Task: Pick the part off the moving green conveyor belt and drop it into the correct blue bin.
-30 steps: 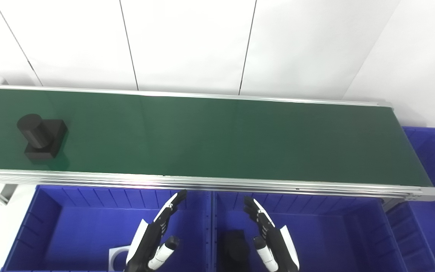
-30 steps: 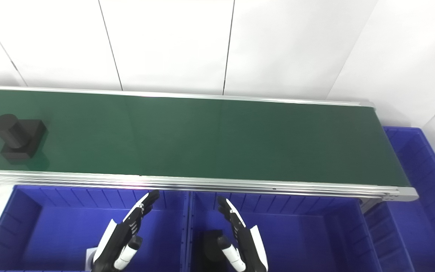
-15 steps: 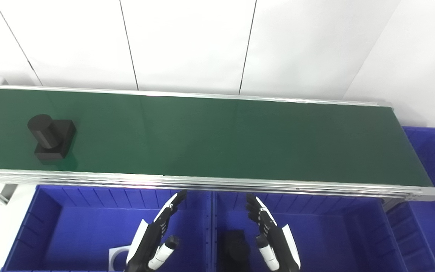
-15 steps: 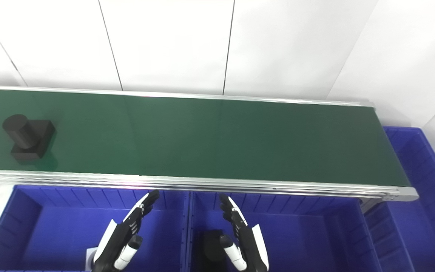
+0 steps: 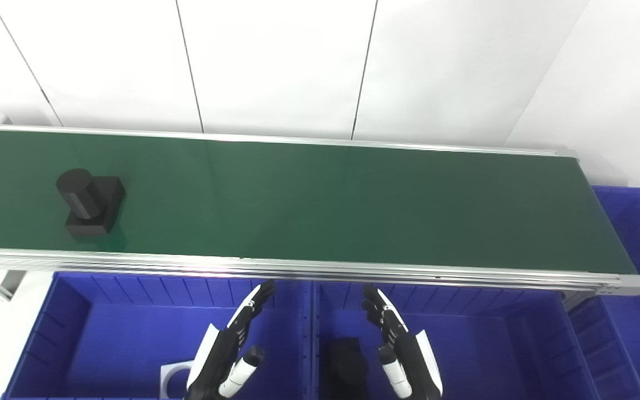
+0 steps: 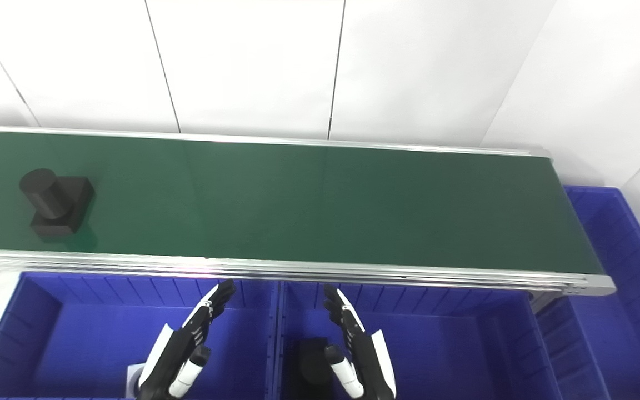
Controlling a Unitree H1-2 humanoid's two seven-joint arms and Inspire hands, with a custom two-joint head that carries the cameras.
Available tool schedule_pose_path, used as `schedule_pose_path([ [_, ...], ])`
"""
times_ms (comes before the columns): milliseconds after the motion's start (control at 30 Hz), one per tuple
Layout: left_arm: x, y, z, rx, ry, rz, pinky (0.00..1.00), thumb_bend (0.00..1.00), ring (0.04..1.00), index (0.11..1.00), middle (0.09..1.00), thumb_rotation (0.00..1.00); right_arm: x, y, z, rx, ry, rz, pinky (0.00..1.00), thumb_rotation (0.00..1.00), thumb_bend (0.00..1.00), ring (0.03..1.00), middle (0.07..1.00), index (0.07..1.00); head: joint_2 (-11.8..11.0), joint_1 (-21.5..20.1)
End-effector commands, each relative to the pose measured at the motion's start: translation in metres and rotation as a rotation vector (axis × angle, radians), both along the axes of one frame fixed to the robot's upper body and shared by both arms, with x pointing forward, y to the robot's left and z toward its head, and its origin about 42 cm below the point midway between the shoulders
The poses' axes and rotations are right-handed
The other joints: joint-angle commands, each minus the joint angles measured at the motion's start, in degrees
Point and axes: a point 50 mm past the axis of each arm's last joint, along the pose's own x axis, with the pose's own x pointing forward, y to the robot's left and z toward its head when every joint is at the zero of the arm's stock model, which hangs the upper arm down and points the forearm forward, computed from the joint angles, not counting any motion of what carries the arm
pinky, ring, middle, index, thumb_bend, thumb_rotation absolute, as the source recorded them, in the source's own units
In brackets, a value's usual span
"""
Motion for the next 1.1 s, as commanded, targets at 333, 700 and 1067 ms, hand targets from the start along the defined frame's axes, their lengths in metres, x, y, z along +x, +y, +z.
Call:
schedule_pose_path([
  [333,0.007,-0.001,0.007,-0.023,-0.081,-0.014,0.95,0.87,0.952,0.943,0.936,1.00,0.004,0.004,0.002,0.028,-0.055,0.012,0.89,1.00,0.88,0.893,0.924,0.919,-2.45,-0.73],
  [700,0.007,-0.002,-0.001,-0.017,-0.078,-0.014,0.94,0.90,0.953,0.941,0.936,1.00,0.002,0.004,-0.011,0.015,-0.053,0.017,0.87,1.00,0.88,0.883,0.920,0.920,-6.88,-0.36],
  [1067,0.008,-0.006,-0.010,-0.025,-0.069,-0.011,0.94,0.93,0.955,0.925,0.927,1.00,0.003,0.002,-0.021,-0.004,-0.050,0.023,0.90,1.00,0.90,0.900,0.922,0.912,-10.08,1.04],
])
